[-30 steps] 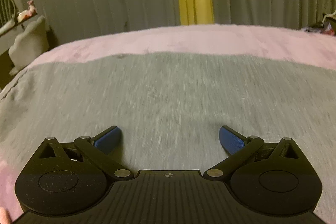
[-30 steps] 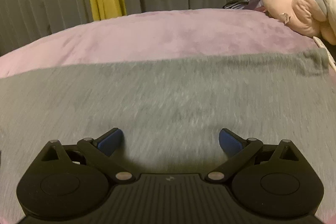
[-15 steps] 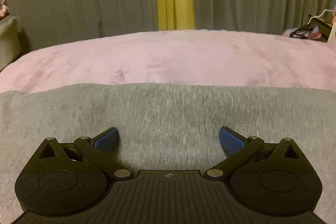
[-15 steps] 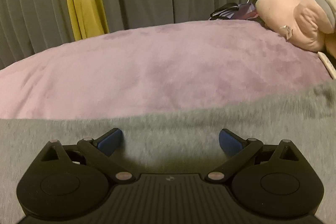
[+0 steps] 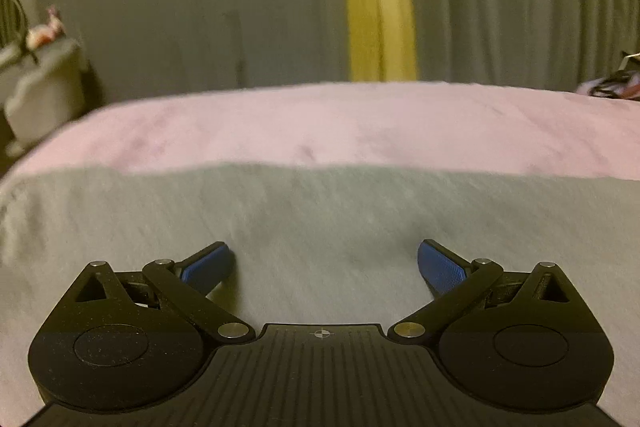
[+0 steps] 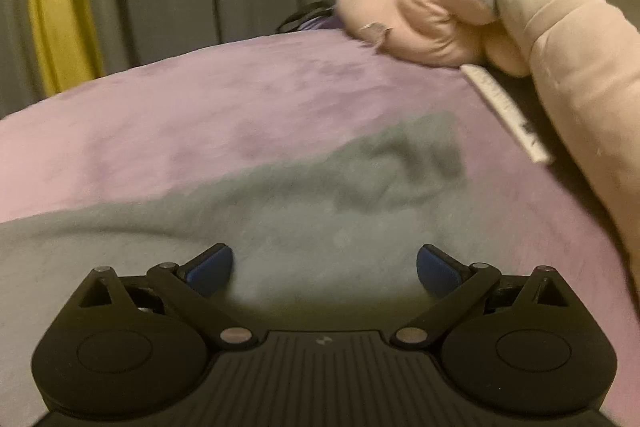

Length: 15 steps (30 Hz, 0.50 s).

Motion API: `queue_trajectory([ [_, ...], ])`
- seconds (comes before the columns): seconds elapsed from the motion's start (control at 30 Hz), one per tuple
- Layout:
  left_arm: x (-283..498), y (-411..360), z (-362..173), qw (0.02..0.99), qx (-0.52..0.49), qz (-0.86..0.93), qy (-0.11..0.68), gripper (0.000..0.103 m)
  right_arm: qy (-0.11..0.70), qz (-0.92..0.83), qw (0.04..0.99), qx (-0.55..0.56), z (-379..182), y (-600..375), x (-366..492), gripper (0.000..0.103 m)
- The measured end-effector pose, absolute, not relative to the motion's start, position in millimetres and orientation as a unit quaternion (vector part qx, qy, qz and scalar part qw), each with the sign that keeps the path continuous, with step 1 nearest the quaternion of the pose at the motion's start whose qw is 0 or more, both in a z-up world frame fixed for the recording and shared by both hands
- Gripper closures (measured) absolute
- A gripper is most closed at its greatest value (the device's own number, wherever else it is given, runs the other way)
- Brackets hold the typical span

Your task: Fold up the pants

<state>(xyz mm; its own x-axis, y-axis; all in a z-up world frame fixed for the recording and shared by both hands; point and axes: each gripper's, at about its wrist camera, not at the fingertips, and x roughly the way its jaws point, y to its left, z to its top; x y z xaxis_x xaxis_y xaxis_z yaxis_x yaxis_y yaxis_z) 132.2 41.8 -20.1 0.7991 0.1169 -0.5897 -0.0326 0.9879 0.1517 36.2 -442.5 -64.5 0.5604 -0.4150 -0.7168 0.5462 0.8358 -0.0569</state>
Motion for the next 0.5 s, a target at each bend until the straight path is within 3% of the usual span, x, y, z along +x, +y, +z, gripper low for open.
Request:
queue_trajectory([
  [0.5,174.1,117.0,-28.8,0.942,0.036,0.113,0.315,0.0,0.326,-0.306,0.89,0.085,-69.2,-427.9,24.3,0.004],
])
